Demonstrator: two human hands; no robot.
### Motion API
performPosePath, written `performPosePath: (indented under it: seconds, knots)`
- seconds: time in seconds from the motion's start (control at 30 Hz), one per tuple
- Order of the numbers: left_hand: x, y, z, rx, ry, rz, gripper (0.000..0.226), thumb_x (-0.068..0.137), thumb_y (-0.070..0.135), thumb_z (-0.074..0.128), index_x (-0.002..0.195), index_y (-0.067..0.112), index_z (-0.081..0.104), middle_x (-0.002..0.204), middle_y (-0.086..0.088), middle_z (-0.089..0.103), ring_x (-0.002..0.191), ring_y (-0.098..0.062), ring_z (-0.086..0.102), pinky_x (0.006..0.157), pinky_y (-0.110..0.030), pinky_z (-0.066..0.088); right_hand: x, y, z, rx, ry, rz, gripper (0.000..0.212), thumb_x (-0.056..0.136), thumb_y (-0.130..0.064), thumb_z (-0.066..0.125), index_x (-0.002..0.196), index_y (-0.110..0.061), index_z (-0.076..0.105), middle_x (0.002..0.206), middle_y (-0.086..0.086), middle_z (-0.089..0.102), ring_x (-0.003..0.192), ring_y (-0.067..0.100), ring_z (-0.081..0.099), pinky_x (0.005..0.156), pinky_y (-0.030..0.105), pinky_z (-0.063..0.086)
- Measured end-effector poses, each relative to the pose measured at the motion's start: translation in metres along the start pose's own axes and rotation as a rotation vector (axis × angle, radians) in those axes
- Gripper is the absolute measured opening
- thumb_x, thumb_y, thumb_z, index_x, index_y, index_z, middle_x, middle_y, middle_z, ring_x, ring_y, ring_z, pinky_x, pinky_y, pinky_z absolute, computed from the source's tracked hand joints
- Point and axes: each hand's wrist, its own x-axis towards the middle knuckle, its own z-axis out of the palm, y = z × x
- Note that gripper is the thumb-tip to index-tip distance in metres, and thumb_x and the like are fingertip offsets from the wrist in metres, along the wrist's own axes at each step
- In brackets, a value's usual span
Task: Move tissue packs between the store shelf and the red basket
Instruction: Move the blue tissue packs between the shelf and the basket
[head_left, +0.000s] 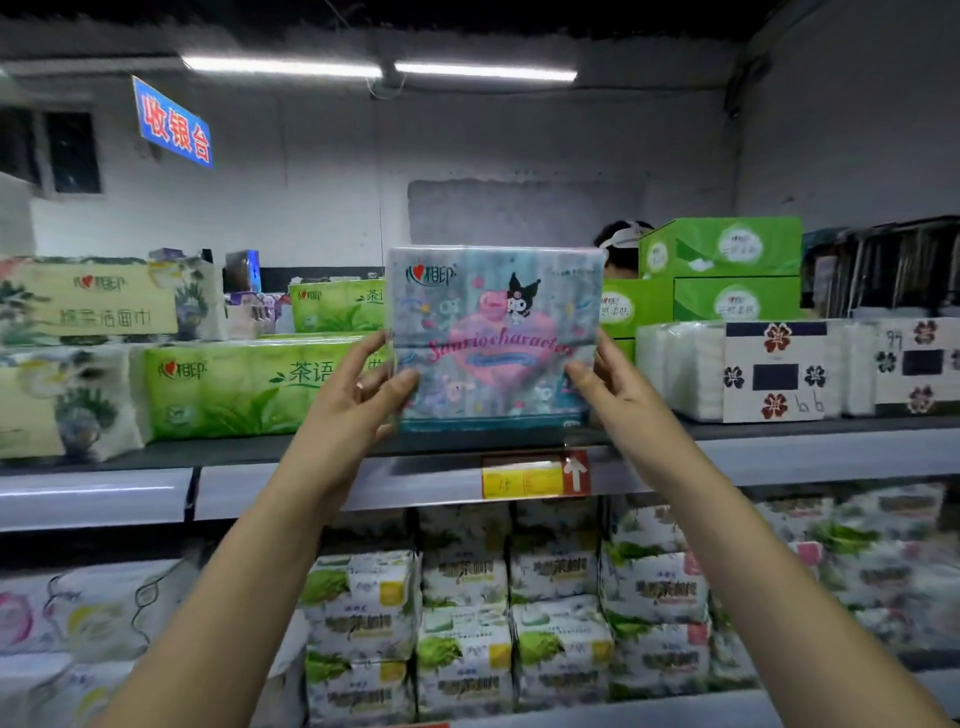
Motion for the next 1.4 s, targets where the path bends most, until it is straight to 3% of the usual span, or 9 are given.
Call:
performPosePath:
  seconds: [0.07, 0.13, 0.23, 0.43, 0.67, 0.83, 1.0, 1.17, 1.4]
  knots:
    - [0.011, -0.003, 0.0, 0.035, -0.016, 0.013, 0.045, 0.092, 0.016, 0.055, 0.133, 0.029, 0.043, 0.11, 0.005, 0.069, 0.09, -0.001, 0.068, 0.08, -0.028, 0.056, 0.01, 0.0, -0.001, -0.009, 0.008, -0.02, 0.074, 0.083, -0.058, 0.055, 0.147, -0.036, 0.026, 0.14, -0.004, 0.05, 0.125, 0.011, 0.051, 0.107, 0.042, 0.041]
    - [0.019, -0.008, 0.001, 0.091, -0.018, 0.033, 0.045, 0.094, 0.014, 0.053, 0.136, 0.022, 0.041, 0.104, 0.004, 0.068, 0.081, 0.004, 0.067, 0.07, -0.017, 0.055, 0.018, 0.001, 0.0, -0.022, 0.013, -0.041, 0.058, 0.093, -0.037, 0.05, 0.147, -0.032, 0.028, 0.133, -0.003, 0.055, 0.117, 0.009, 0.056, 0.101, 0.034, 0.046]
    - [0.028, -0.022, 0.0, 0.192, -0.01, 0.06, 0.047, 0.093, 0.014, 0.055, 0.138, 0.012, 0.043, 0.103, -0.003, 0.07, 0.083, 0.0, 0.066, 0.071, -0.013, 0.051, 0.023, 0.01, 0.003, -0.072, 0.028, -0.037, 0.049, 0.096, -0.029, 0.049, 0.142, -0.036, 0.034, 0.119, -0.01, 0.06, 0.105, 0.004, 0.058, 0.087, 0.02, 0.049]
    - [0.037, -0.036, -0.001, 0.312, -0.042, 0.093, 0.035, 0.093, 0.016, 0.056, 0.128, 0.02, 0.052, 0.11, -0.004, 0.069, 0.1, -0.013, 0.066, 0.075, -0.015, 0.052, 0.027, 0.029, 0.005, -0.139, 0.039, 0.005, 0.055, 0.096, -0.033, 0.05, 0.147, -0.03, 0.03, 0.133, -0.004, 0.055, 0.118, 0.01, 0.055, 0.096, 0.029, 0.047]
    - [0.037, -0.047, 0.003, 0.594, 0.006, 0.187, 0.024, 0.092, 0.019, 0.059, 0.113, 0.029, 0.057, 0.091, 0.017, 0.066, 0.079, 0.01, 0.062, 0.07, -0.017, 0.046, 0.028, 0.033, 0.005, -0.239, 0.026, 0.031, 0.06, 0.093, -0.041, 0.051, 0.147, -0.03, 0.028, 0.146, -0.009, 0.044, 0.132, 0.008, 0.041, 0.112, 0.042, 0.034]
    - [0.041, -0.055, 0.008, 0.654, 0.06, 0.146, 0.044, 0.093, 0.032, 0.056, 0.134, 0.016, 0.051, 0.114, -0.005, 0.068, 0.099, -0.02, 0.065, 0.085, -0.037, 0.052, 0.031, 0.033, 0.005, -0.296, 0.032, 0.025, 0.054, 0.097, -0.029, 0.047, 0.148, -0.027, 0.027, 0.146, -0.009, 0.043, 0.133, 0.008, 0.04, 0.112, 0.037, 0.033]
    - [0.041, -0.057, 0.01, 0.744, 0.102, 0.186, 0.039, 0.095, 0.03, 0.052, 0.132, 0.018, 0.051, 0.108, -0.006, 0.07, 0.094, -0.026, 0.065, 0.077, -0.04, 0.052, 0.032, 0.035, 0.006, -0.391, 0.018, 0.027, 0.056, 0.097, -0.032, 0.047, 0.149, -0.026, 0.024, 0.147, -0.01, 0.041, 0.133, 0.008, 0.038, 0.103, 0.024, 0.032]
    - [0.041, -0.056, 0.012, 0.898, 0.106, 0.124, 0.038, 0.097, 0.038, 0.045, 0.131, 0.022, 0.046, 0.09, -0.003, 0.064, 0.079, -0.028, 0.058, 0.064, -0.035, 0.044, 0.033, 0.042, 0.012, -0.612, 0.105, 0.063, 0.056, 0.096, -0.047, 0.041, 0.147, -0.035, 0.022, 0.138, -0.002, 0.054, 0.123, 0.025, 0.052, 0.097, 0.042, 0.045]
    - [0.041, -0.05, 0.007, 0.85, 0.016, 0.017, 0.045, 0.096, 0.045, 0.043, 0.138, 0.03, 0.036, 0.125, -0.001, 0.064, 0.107, -0.029, 0.061, 0.089, -0.046, 0.049, 0.032, 0.038, 0.017, -0.74, 0.138, 0.095, 0.054, 0.097, -0.048, 0.036, 0.146, -0.035, 0.019, 0.126, 0.001, 0.061, 0.111, 0.028, 0.058, 0.083, 0.038, 0.047]
